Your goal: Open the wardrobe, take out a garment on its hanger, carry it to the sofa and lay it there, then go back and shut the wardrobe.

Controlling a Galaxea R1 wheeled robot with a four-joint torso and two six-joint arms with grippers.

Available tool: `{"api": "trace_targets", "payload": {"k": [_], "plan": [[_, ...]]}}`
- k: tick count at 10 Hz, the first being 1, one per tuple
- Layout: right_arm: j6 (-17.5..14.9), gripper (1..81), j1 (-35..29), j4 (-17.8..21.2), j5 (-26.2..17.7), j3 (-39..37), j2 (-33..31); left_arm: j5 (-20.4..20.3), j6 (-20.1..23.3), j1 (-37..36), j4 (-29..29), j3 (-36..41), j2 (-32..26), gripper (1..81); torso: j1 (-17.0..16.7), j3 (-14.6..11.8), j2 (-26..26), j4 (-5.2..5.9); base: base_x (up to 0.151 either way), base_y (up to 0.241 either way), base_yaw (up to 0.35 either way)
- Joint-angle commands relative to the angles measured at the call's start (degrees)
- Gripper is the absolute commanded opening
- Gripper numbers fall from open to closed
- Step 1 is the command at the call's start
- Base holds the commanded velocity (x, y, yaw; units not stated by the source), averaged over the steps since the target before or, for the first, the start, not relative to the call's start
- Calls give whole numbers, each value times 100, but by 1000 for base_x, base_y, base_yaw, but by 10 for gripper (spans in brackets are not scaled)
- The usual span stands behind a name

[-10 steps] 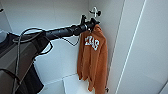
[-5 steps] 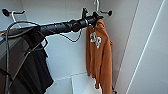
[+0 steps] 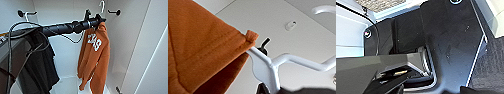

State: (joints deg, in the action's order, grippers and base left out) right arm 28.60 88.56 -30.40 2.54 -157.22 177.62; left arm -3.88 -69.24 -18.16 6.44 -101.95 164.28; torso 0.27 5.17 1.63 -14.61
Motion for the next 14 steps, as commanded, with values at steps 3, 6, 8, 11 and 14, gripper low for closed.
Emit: {"api": "trace_targets", "payload": {"k": [3,6,8,11,14], "plan": [[-3,811,-220,34,-254,44,31,-482,201,-860,507,1089,-44,10,0,0,0,0,0,0,0],[-3,811,-211,26,-227,44,40,-544,218,-736,516,1458,-149,10,0,0,0,0,0,0,0],[-3,811,-220,26,-174,44,39,-553,218,-728,631,1705,-299,10,0,0,0,483,0,0,0],[-3,811,-229,34,-174,44,40,-553,218,-728,727,1792,-308,10,0,0,0,319,0,0,0],[-3,811,-229,34,-166,44,40,-685,253,-614,886,2126,-281,10,0,0,-2,337,0,0,0]]}}
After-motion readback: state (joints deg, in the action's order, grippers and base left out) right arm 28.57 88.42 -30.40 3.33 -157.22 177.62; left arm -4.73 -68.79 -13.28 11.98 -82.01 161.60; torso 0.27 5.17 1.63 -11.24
